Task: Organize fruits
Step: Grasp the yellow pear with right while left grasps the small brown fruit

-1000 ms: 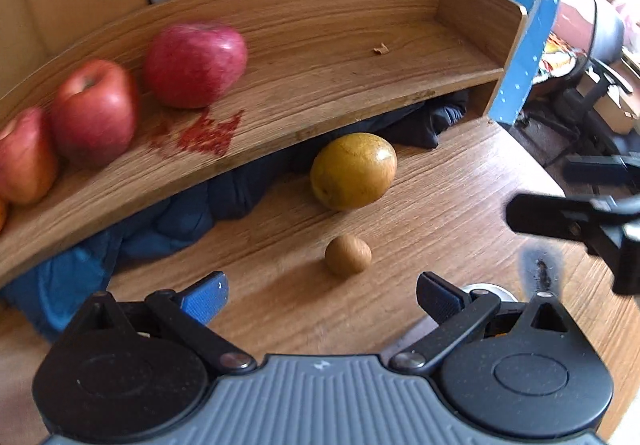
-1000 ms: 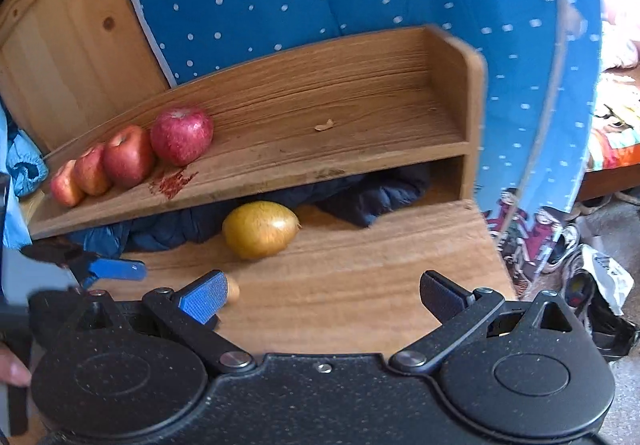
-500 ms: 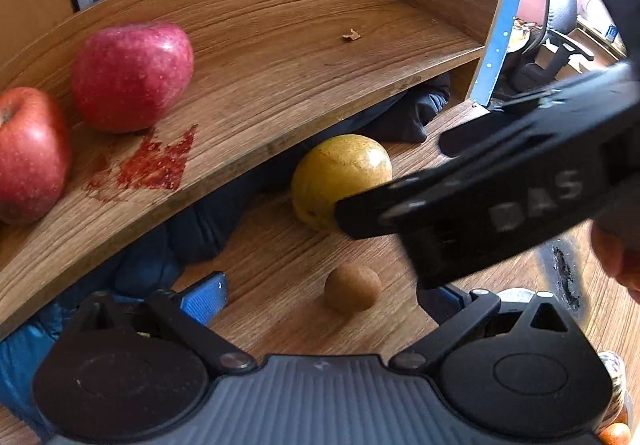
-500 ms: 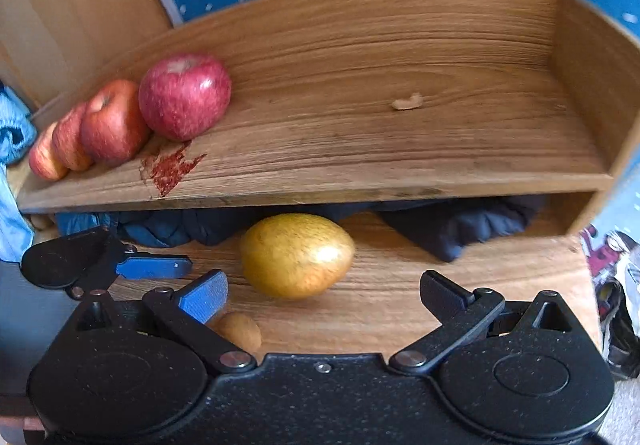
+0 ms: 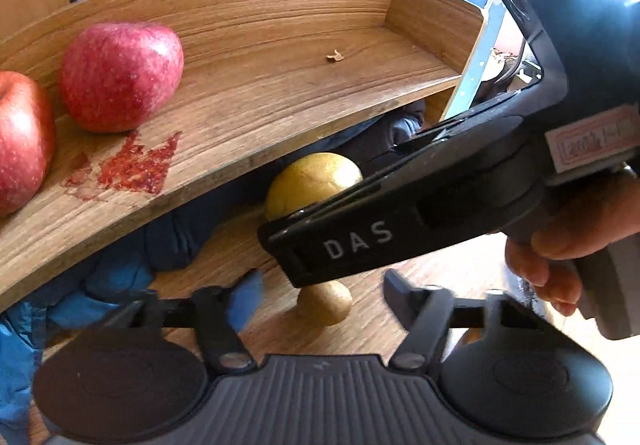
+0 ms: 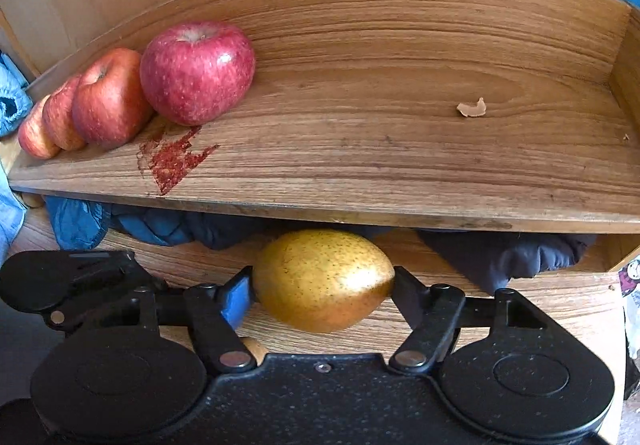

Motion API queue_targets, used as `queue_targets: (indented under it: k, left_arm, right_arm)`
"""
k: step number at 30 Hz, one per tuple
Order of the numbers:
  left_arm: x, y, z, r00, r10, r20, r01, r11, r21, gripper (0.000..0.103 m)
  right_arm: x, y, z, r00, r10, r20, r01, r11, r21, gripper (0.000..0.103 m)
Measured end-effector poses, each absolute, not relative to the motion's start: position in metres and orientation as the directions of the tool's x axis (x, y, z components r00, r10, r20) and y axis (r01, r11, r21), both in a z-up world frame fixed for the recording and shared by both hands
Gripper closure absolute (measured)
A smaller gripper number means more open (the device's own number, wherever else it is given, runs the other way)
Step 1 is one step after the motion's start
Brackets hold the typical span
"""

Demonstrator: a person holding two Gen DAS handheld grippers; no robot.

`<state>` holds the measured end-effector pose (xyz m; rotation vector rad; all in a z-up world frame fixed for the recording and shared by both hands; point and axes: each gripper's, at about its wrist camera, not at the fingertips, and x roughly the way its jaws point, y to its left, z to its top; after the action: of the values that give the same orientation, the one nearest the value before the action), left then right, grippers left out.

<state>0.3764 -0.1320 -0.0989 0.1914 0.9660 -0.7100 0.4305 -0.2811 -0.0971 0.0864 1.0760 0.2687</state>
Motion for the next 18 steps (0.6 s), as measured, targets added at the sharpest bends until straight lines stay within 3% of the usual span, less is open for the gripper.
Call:
queue_targets:
  k: [6, 18]
  left_arm:
    - [0.371, -0.131, -0.098, 0.351, -0.474, -0.807, 0.640, 0.751, -0.163, 0.071]
    - [0.355, -0.114, -0.082, 0.405, -0.422, -0.811, 0.571, 0.809, -0.136, 0.071]
  right_arm:
    - [0.423, -0.287, -0.096, 0.456, 0.263, -0.850, -0.171, 0.963, 0.207, 0.031]
    - [0.389, -0.310, -0.077, 0.503, 0.278, -0.818, -0.115, 0.960, 0.256, 0.031]
